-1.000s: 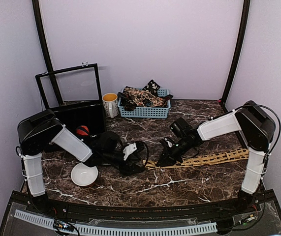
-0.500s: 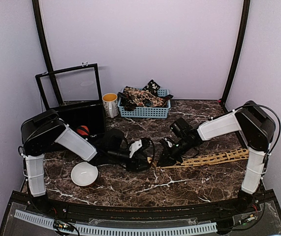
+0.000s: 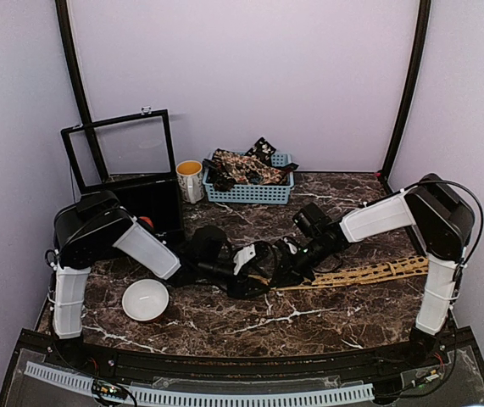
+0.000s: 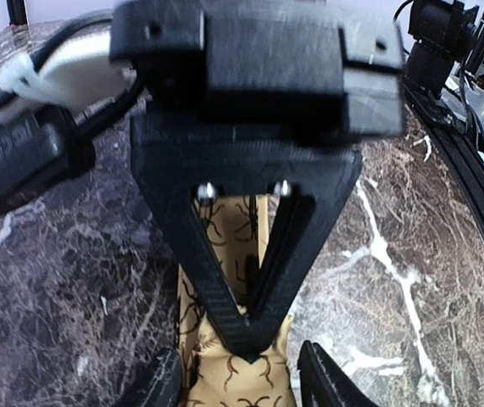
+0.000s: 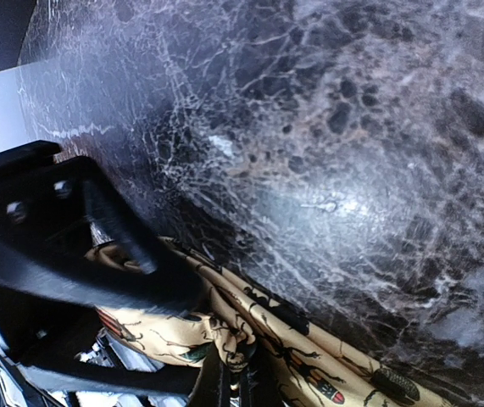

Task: Roll the ties
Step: Roll the tie at the center of the board.

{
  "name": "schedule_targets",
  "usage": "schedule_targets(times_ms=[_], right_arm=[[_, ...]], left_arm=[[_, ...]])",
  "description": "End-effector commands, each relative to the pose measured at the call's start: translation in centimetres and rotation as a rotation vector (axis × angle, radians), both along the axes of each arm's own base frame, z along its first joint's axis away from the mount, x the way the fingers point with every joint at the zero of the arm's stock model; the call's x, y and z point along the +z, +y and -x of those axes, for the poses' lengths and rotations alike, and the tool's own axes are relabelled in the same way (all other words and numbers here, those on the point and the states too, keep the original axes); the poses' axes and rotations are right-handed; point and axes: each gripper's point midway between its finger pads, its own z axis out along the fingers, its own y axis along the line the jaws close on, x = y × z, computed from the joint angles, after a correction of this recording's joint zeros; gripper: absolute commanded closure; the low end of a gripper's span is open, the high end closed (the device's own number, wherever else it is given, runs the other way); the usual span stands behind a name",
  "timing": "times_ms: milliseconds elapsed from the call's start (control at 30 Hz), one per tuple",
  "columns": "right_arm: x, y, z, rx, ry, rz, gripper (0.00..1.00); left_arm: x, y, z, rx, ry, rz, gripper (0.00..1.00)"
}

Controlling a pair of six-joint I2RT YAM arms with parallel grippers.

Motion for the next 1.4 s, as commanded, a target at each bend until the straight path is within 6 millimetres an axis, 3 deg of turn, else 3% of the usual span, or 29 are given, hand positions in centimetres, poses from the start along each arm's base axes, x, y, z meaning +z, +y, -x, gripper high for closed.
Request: schedule_targets(times_ms=[0, 167, 333, 533, 733, 967, 1233, 1367], right_arm=[[-3.4, -2.5, 0.8, -0.027, 0.049, 0.130, 1.00], [-3.4, -2.5, 0.8, -0.023, 0.050, 0.130, 1.00], [-3.5, -2.7, 1.0, -0.018, 0.050, 0.137, 1.00], [-3.6, -3.0, 1.4, -0.016, 0.054, 0.140, 1.00], [-3.7, -2.9, 1.4, -0.013, 0.053, 0.137, 1.00], [-3.6, -2.8, 1.3, -0.012, 0.051, 0.134, 1.00], [-3.7, -2.8, 1.3, -0.009, 0.056, 0.136, 1.00], [-3.7, -2.8, 1.3, -0.008, 0.054, 0.136, 1.00]], left_arm=[[0.6, 0.2, -0.1, 0.026, -0.018, 0.015, 0.49], [0.9, 2.5, 0.5, 0.074, -0.025, 0.030, 0.38], [0.4, 3.6, 1.2, 0.090, -0.004, 0.030, 0.40], [2.6, 3.0, 0.4, 0.101, -0.038, 0.080, 0.53], [4.3, 1.1, -0.2, 0.067, -0.054, 0.120, 0.54], [2.4, -0.2, 0.2, 0.035, -0.021, 0.090, 0.56], [2.2, 3.1, 1.1, 0.088, -0.029, 0.067, 0.37], [1.0, 4.4, 1.8, 0.104, -0.013, 0.034, 0.35]])
